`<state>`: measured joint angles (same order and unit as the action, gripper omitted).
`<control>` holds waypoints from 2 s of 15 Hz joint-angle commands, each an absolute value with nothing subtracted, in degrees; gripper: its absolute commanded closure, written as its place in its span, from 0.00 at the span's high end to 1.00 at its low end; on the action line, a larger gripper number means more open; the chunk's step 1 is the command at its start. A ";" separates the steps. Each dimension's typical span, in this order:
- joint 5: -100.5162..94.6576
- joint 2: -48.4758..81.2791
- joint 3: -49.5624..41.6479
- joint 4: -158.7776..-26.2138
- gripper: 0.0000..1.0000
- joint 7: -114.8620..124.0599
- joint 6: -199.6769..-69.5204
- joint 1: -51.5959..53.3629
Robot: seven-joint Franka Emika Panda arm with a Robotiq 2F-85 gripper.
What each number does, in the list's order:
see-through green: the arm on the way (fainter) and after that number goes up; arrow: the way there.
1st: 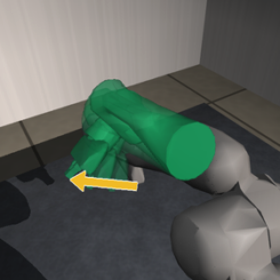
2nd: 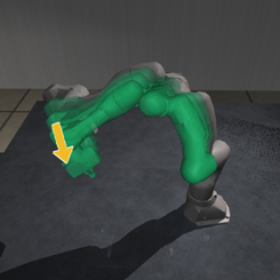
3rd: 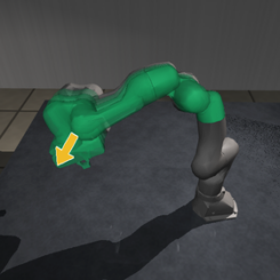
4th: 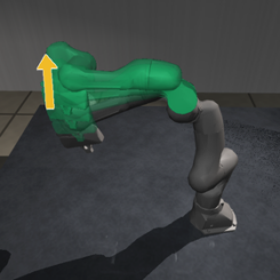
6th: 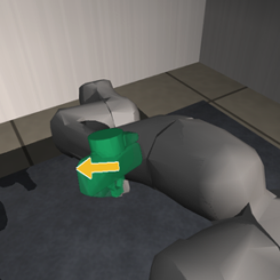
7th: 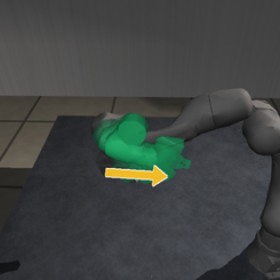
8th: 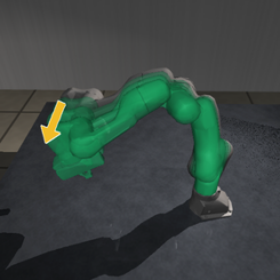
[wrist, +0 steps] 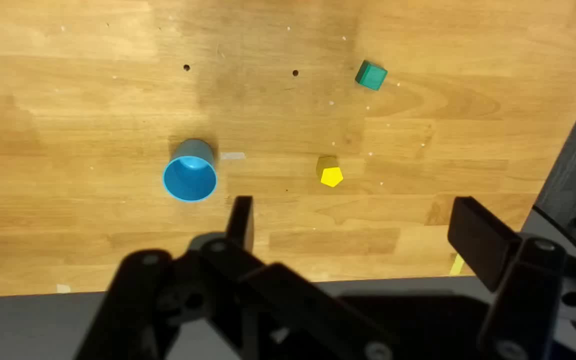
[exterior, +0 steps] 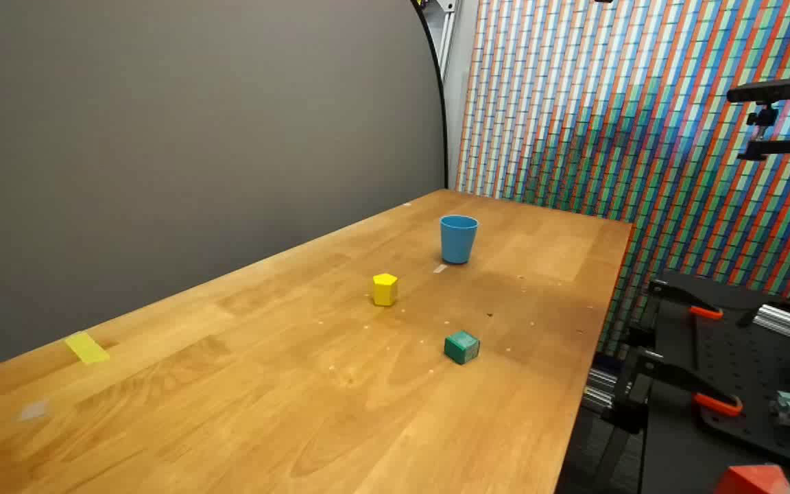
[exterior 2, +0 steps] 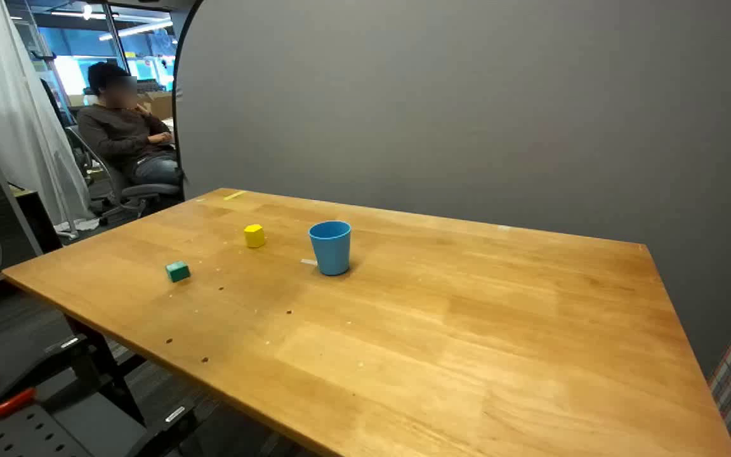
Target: Put the yellow block in the blue cup
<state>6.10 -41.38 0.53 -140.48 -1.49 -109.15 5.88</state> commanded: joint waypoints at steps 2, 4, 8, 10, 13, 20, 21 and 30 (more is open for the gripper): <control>6.43 -41.45 0.95 -139.69 1.00 -1.81 -109.06 5.29; 6.44 -41.73 0.94 -139.35 1.00 -1.81 -109.06 5.29; 7.16 -35.96 3.43 -137.66 1.00 -1.75 -110.95 7.21; 7.30 -30.67 6.64 -135.96 1.00 -0.33 -113.67 8.53; 6.35 -21.33 11.43 -132.69 1.00 1.44 -119.31 10.63; -4.43 1.23 17.28 -126.35 1.00 9.11 -129.59 11.43; -7.30 4.00 16.85 -125.61 1.00 10.52 -130.13 11.54; -11.59 24.48 9.98 -114.28 1.00 11.87 -130.92 13.28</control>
<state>-11.66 18.71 12.03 -120.08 11.30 -130.92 11.72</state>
